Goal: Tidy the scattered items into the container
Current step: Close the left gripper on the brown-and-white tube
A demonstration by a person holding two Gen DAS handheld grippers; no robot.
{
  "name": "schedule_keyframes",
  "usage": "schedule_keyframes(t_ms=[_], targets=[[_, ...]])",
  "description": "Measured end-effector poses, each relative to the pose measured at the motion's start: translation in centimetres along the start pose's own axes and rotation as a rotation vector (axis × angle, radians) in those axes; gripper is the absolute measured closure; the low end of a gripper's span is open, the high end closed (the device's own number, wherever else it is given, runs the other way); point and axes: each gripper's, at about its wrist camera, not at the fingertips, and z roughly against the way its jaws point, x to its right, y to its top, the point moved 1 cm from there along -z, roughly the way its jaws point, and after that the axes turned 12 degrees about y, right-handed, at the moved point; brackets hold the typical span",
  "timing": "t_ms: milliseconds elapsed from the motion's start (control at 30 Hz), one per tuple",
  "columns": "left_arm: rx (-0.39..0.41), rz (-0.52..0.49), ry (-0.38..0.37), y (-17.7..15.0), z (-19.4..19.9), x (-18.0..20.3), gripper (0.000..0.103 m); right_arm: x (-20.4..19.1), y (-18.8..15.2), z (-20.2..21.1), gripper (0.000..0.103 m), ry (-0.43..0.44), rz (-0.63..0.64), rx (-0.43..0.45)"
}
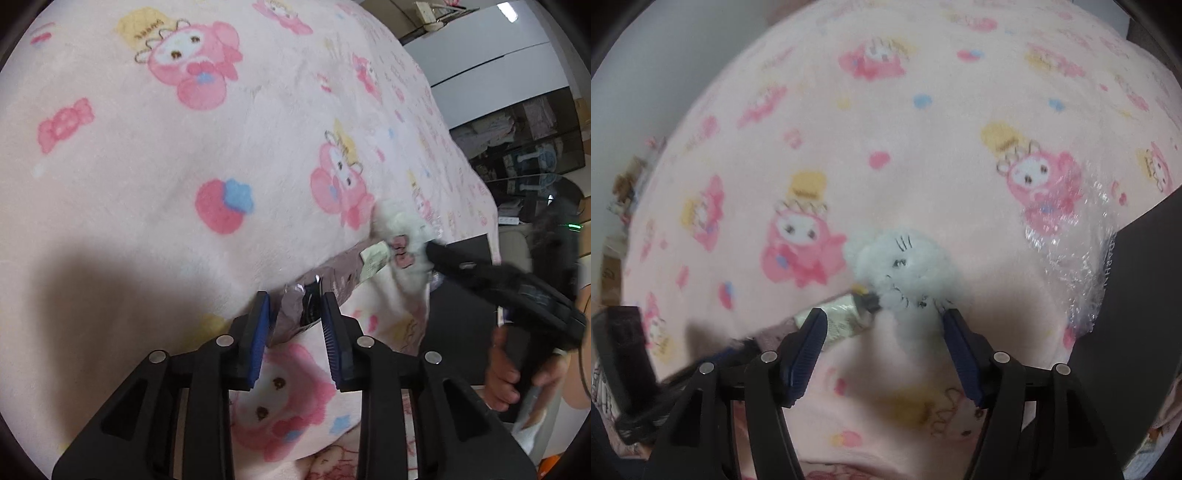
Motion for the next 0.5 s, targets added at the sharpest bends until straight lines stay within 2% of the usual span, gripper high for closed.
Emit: schedule_keyframes(t_ms=[67,133,167,200,267,333,433,500], targets=[[0.006,0.005,0.006,-0.1,0.1,-0.2,0.076,-0.8,-0.3,-0.1,0.04,0.049,0.04,-0.037],[0.028,0.007,0.019,0.0,0.5,-0.2,0.085,-0.6,-1.0,-2.0,0.04,0.156,0.017,-0.156],[0.042,0.012,0.025,0.3,0.8,-0.3,0.085,-0.2,-1.4,-2.8,0.04,0.175,-0.005,-0.19],[0.055,0.022,0.029,0.5,1.2,-0.4,0.086,0.3,-1.4,-3.7,0.04,0.155,-0.024,-0.205],[0.079,0.037,0.033,1.2,1.8,-0.8,0.086,1.7,-1.5,-4.7,0.04,0.081,-0.058,-0.197],[0.083,0.028,0.027,1.7,2.1,-1.1,0.087,2.9,-1.3,-5.0,0.04,0.118,-0.117,-0.172],[0.005,0.003,-0.035,1.7,1.0,-1.2,0.079,3.5,-0.9,-4.9,0.04,0.164,-0.146,-0.147],[-0.02,-0.006,-0.044,1.1,0.5,-1.2,0.077,3.3,-0.7,-5.0,0.04,0.172,-0.13,-0.138]])
